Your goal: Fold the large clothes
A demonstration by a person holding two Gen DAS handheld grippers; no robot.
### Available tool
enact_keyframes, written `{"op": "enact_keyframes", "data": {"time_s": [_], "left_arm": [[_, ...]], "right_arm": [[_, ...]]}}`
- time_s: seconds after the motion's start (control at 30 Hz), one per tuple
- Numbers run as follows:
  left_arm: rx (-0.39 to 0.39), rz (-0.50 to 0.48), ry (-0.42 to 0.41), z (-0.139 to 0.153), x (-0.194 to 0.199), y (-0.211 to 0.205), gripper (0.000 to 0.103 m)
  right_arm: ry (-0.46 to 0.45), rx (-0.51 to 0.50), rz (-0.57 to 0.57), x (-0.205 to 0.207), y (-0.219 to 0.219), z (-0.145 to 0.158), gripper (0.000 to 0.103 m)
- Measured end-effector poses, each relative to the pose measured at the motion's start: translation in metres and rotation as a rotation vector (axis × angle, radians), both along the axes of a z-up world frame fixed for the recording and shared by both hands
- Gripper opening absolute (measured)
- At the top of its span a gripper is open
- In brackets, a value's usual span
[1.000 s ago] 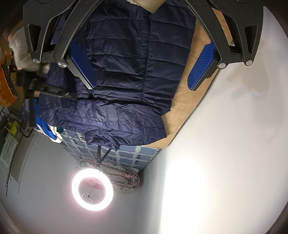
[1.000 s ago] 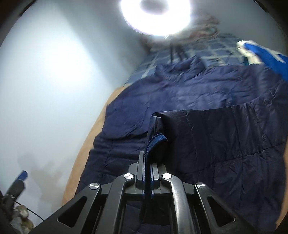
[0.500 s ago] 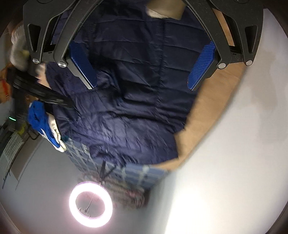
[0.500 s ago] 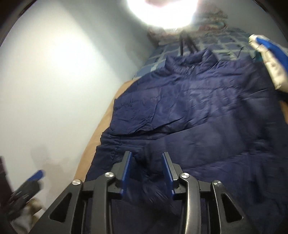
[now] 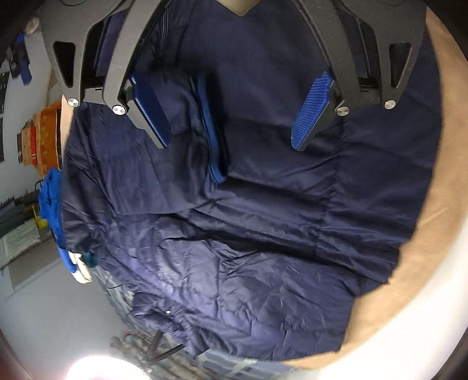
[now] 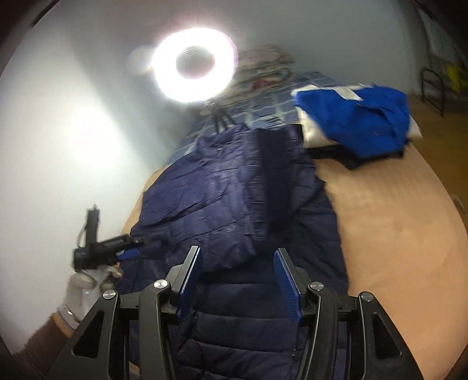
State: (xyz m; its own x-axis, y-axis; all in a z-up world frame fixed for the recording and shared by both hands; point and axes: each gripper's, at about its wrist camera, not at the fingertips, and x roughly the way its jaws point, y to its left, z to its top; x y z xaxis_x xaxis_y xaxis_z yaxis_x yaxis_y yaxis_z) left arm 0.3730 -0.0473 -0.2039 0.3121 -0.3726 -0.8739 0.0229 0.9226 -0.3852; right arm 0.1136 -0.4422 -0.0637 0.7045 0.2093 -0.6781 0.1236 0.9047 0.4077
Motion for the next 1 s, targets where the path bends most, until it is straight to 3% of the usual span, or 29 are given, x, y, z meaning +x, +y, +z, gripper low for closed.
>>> {"op": "enact_keyframes", "data": {"time_s": [0.13,0.17,0.23,0.3,0.33,0.53,0.63,0.73,1.0], "left_arm": [[0.026,-0.011,-0.010,-0.011,0.015,-0.014,0.086],[0.035,-0.015,-0.016,-0.012,0.017,-0.017,0.080],[0.085,-0.043,-0.028,-0.014,0.023,-0.030,0.061],[0.116,-0.073,-0.046,-0.012,0.027,-0.040,0.012],[0.137,-0.087,-0.067,-0.008,0.027,-0.045,0.007],[0.265,-0.162,-0.321,0.047,0.028,-0.059,0.005],[0.332,-0.155,-0.405,0.067,0.045,-0.053,0.005],[0.346,-0.110,-0.418,0.075,0.076,-0.039,0.005],[0.389,-0.030,-0.412,0.063,0.158,-0.016,0.004]], "right_arm": [[0.002,0.013,-0.012,0.013,-0.009,-0.005,0.054],[0.001,0.015,-0.004,0.016,-0.009,-0.004,0.054],[-0.005,0.018,0.012,0.016,-0.007,-0.003,0.054],[-0.016,0.010,0.027,0.017,-0.002,0.000,0.054],[-0.023,0.001,0.032,0.016,0.001,0.002,0.054],[-0.022,0.005,0.035,0.016,0.004,0.001,0.054],[-0.010,0.025,0.029,0.016,0.000,-0.003,0.054],[-0.002,0.049,0.026,0.016,-0.001,-0.005,0.054],[-0.014,-0.035,0.041,0.015,0.010,0.000,0.054]]}}
